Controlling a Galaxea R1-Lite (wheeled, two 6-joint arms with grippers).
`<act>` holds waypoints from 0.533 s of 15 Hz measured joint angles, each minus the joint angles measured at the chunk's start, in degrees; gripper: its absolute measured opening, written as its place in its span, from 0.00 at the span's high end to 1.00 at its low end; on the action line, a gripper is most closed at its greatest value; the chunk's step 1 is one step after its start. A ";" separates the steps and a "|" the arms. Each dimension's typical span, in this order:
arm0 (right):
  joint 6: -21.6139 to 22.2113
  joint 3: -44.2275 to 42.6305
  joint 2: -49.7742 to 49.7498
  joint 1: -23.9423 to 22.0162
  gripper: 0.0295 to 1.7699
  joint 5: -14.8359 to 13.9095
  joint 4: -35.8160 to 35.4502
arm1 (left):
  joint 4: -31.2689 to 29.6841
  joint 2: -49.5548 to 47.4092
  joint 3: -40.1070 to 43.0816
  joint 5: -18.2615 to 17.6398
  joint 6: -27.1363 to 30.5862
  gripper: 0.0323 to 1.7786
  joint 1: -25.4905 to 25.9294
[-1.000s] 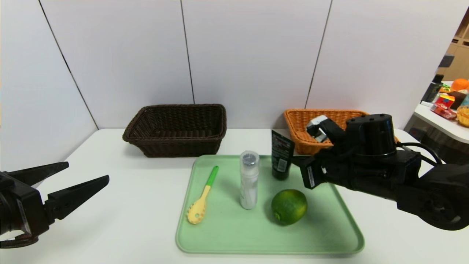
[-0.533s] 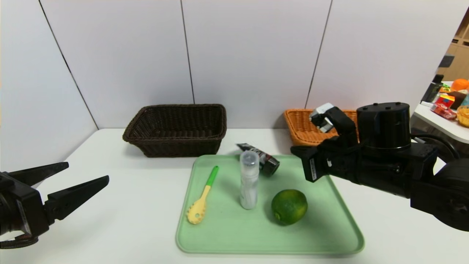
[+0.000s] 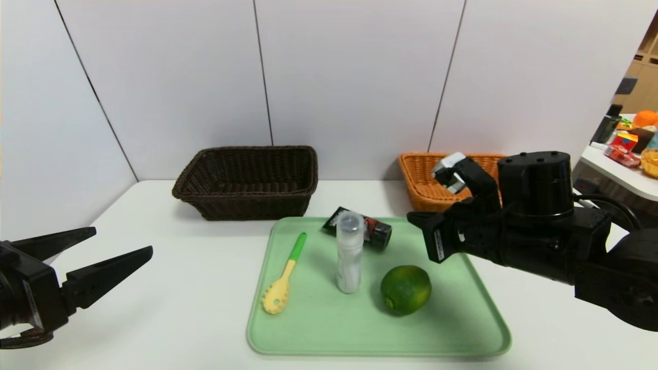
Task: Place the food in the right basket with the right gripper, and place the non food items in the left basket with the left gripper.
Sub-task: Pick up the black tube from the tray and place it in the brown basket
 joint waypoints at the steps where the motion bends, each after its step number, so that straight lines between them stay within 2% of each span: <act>1: 0.07 0.20 -0.05 0.16 0.99 -0.09 -0.02 | -0.02 0.00 0.00 -0.02 0.00 0.05 0.00; 8: 0.16 1.18 0.34 1.10 0.99 -2.38 -4.62 | -0.15 -0.22 0.22 0.00 0.02 0.05 0.00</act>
